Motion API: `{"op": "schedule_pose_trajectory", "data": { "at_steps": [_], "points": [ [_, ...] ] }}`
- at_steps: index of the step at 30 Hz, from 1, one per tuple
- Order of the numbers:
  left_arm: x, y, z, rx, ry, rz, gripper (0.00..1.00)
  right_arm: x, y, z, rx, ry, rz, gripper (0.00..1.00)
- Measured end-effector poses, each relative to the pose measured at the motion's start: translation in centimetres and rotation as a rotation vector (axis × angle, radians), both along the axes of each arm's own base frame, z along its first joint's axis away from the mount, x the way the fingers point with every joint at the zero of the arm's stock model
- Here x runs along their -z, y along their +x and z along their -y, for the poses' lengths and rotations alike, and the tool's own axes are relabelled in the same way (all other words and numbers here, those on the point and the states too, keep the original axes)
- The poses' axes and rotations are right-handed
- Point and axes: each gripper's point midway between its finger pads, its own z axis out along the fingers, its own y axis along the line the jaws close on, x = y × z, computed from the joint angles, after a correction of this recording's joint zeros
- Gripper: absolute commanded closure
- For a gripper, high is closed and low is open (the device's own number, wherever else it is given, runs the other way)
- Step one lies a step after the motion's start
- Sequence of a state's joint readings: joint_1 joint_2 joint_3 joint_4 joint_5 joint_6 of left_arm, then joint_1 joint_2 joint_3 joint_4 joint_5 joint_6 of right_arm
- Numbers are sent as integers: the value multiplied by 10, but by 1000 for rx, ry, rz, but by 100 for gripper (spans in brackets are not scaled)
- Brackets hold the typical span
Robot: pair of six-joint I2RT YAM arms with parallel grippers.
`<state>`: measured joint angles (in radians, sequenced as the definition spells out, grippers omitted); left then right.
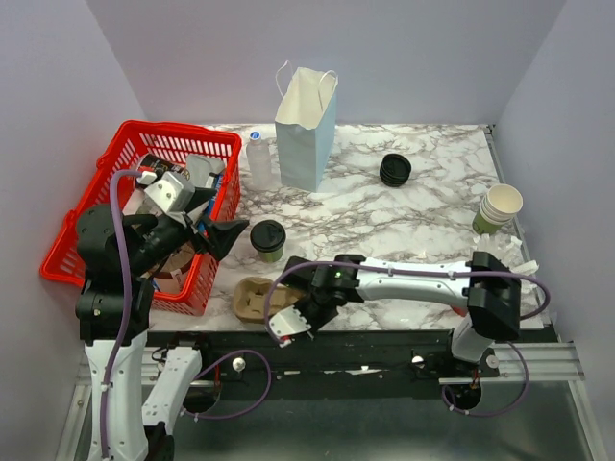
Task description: Pack the takeout coffee
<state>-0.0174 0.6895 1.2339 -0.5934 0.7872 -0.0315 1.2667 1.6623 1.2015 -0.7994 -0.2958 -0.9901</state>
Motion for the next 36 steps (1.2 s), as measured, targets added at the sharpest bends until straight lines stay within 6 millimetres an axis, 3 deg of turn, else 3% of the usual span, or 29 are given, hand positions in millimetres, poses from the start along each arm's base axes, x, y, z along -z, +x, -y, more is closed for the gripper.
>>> {"op": "schedule_pose_trajectory", "data": {
  "at_steps": [2, 5, 6, 9, 13, 17, 20, 23, 26, 28, 32, 36],
  "points": [
    [1, -3, -1, -3, -1, 5, 2, -4, 5, -20, -2, 25, 12, 71],
    [2, -5, 0, -3, -5, 5, 2, -9, 12, -50, -6, 52, 22, 54],
    [3, -6, 0, -3, -8, 1, 2, -9, 14, -57, -3, 56, 23, 43],
    [4, -7, 0, -3, -16, -9, 2, -14, 17, -66, 15, 66, 25, 32],
    [4, -7, 0, -4, -26, -19, 1, -29, 12, -55, 53, 70, 9, 32],
    [4, -7, 1, -4, -34, -28, 2, -65, 10, -52, 185, 127, -48, 44],
    [1, -4, 0, -9, -39, -31, 1, -98, 18, -75, 274, 215, -75, 47],
    [-2, 8, -7, -57, -50, -47, 2, -117, 27, -104, 343, 279, -111, 53],
    [-5, 19, -13, -90, -58, -63, 2, -109, 36, -129, 414, 280, -155, 55],
    [-4, 24, -15, -104, -59, -71, 2, -92, 40, -139, 457, 251, -181, 51],
    [-2, 30, -19, -129, -59, -78, 2, -58, 45, -143, 524, 182, -194, 50],
    [-2, 32, -20, -137, -60, -80, 2, -44, 49, -145, 555, 157, -182, 50]
  ]
}}
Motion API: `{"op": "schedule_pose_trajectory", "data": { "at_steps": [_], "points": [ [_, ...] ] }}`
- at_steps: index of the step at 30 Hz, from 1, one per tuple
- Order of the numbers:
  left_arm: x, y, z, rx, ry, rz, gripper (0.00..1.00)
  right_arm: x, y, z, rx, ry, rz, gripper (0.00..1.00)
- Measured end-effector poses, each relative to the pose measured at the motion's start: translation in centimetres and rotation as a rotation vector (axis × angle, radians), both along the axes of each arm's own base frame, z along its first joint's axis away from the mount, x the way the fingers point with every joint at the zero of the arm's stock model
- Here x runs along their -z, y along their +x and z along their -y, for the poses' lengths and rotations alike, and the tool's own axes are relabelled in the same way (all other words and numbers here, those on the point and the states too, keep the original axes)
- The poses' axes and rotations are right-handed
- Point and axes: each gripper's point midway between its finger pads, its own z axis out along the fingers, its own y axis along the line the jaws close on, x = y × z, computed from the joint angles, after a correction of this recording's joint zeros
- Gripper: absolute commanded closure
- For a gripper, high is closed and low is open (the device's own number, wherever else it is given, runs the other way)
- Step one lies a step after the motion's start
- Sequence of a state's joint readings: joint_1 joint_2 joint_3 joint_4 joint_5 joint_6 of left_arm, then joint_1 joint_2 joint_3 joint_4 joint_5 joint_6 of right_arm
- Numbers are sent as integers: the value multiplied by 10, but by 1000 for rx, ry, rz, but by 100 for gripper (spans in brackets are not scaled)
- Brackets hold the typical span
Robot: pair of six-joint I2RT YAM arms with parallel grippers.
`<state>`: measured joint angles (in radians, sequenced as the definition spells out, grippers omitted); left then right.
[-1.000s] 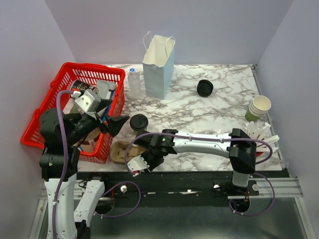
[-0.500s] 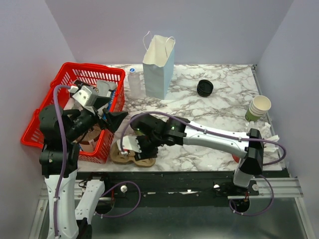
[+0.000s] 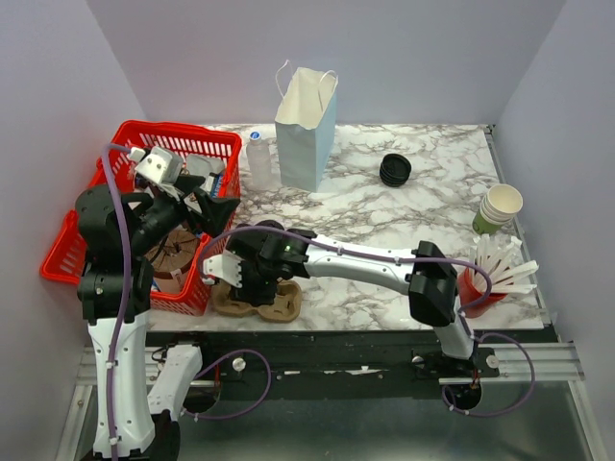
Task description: Pack the takeout coffee
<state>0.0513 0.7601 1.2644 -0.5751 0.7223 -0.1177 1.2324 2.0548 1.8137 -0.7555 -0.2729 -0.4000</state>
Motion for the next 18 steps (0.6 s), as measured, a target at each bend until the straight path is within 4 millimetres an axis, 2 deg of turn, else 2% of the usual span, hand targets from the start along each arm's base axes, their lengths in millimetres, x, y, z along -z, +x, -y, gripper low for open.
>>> {"op": "schedule_pose_trajectory", "data": {
  "at_steps": [9, 18],
  "points": [
    [-4, 0, 0, -1, -7, 13, 1, 23, 9, -1, 59, -51, 7, 50],
    [-7, -3, 0, 0, -7, 23, 2, 25, 19, -8, 103, -45, 37, 50]
  ]
}}
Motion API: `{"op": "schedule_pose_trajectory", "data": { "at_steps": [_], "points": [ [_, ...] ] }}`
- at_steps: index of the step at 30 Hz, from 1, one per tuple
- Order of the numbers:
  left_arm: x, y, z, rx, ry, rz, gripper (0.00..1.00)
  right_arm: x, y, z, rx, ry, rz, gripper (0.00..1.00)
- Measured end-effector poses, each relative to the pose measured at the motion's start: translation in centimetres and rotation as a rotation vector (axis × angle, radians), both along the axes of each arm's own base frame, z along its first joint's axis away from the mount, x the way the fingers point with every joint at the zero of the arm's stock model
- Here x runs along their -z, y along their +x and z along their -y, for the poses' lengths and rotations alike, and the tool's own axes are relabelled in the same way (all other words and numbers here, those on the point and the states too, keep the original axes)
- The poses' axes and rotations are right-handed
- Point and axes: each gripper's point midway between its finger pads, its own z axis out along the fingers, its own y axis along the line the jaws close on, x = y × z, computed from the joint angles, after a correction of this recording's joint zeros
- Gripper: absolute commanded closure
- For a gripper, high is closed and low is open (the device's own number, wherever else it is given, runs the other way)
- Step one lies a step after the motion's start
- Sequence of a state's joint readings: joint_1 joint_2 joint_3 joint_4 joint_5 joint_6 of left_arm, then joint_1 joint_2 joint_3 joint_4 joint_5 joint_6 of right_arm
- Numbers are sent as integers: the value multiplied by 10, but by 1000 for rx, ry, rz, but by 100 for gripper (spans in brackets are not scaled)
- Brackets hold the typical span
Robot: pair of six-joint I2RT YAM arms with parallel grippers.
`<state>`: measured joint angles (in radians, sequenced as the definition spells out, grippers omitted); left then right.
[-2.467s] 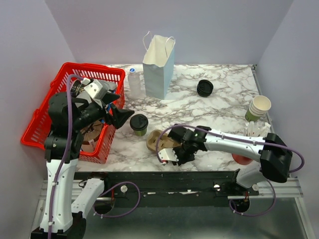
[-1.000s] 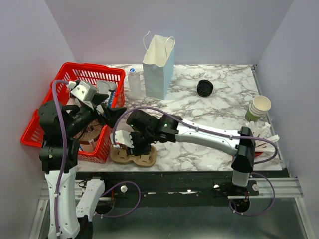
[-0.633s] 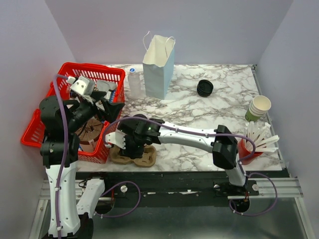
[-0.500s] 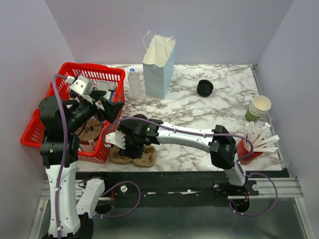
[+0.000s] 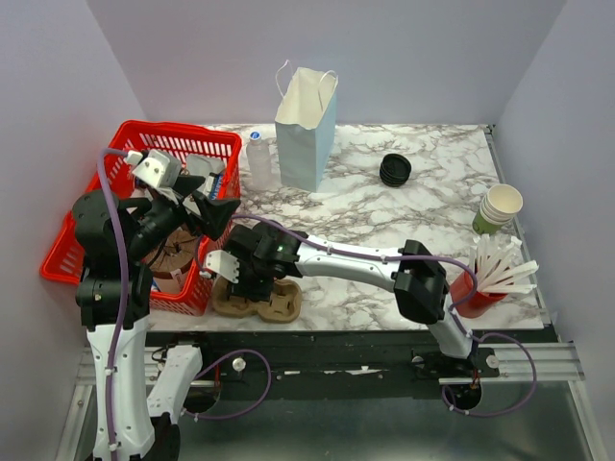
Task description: Pack the takeout coffee
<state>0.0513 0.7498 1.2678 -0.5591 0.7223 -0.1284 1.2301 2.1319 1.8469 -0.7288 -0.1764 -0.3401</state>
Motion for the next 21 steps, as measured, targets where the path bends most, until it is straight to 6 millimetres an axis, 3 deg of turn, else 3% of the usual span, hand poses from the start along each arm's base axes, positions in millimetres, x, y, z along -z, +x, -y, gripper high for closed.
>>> {"op": "schedule_pose_trajectory", "data": {
  "at_steps": [21],
  "points": [
    [1, -6, 0, 1, 0, 7, 2, 1, 0, 0, 0, -2, -1, 50]
  ]
}}
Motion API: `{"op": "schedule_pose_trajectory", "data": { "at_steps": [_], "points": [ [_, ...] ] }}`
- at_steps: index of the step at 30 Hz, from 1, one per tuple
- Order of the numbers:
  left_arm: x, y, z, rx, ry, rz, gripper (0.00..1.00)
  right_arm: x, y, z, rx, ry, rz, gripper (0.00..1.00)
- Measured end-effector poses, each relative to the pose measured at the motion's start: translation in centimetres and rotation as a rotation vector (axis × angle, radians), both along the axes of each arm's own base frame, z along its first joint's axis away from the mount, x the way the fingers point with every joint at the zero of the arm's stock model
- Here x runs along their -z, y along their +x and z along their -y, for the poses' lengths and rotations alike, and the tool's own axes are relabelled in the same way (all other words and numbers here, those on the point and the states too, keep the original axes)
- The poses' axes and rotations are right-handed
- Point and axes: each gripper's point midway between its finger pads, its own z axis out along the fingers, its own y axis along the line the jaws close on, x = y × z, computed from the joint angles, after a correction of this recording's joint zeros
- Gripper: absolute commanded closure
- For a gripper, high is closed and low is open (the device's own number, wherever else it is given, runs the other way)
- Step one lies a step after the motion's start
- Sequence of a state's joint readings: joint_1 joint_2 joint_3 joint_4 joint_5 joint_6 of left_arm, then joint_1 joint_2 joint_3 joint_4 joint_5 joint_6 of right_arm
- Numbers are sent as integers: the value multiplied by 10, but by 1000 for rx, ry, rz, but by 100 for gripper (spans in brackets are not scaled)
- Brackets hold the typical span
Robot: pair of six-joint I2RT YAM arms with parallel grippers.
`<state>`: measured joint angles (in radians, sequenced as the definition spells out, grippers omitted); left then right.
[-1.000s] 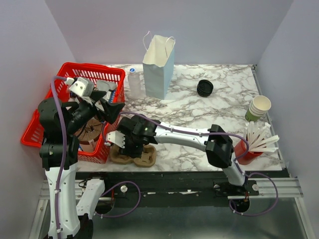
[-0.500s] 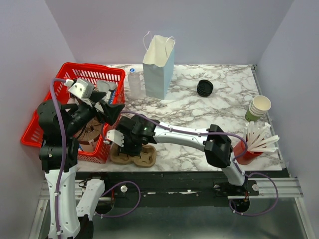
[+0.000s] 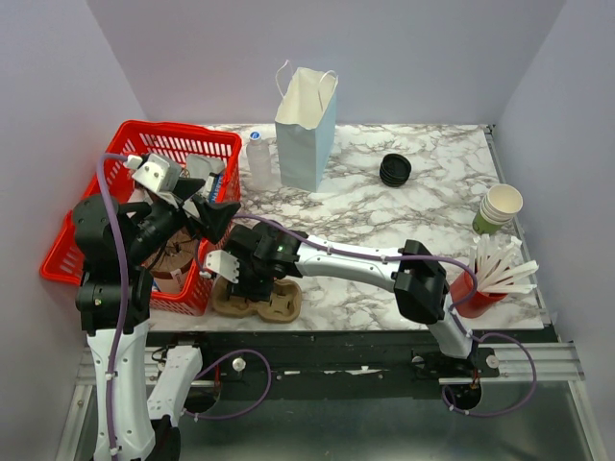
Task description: Pack the takeout coffee
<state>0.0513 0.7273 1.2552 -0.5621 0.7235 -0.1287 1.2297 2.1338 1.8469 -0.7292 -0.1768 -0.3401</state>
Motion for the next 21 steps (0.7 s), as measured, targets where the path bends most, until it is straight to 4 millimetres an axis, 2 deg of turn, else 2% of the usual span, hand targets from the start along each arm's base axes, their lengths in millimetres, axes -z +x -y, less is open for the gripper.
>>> {"op": "schedule_pose_trajectory", "data": {
  "at_steps": [4, 21],
  "points": [
    [1, 0, 0, 0, 0, -2, 2, 0, 0, 0, -2, 0, 2, 43],
    [2, 0, 1, 8, -9, -2, 1, 0, -3, 0, -6, -5, 0, 45]
  ]
}}
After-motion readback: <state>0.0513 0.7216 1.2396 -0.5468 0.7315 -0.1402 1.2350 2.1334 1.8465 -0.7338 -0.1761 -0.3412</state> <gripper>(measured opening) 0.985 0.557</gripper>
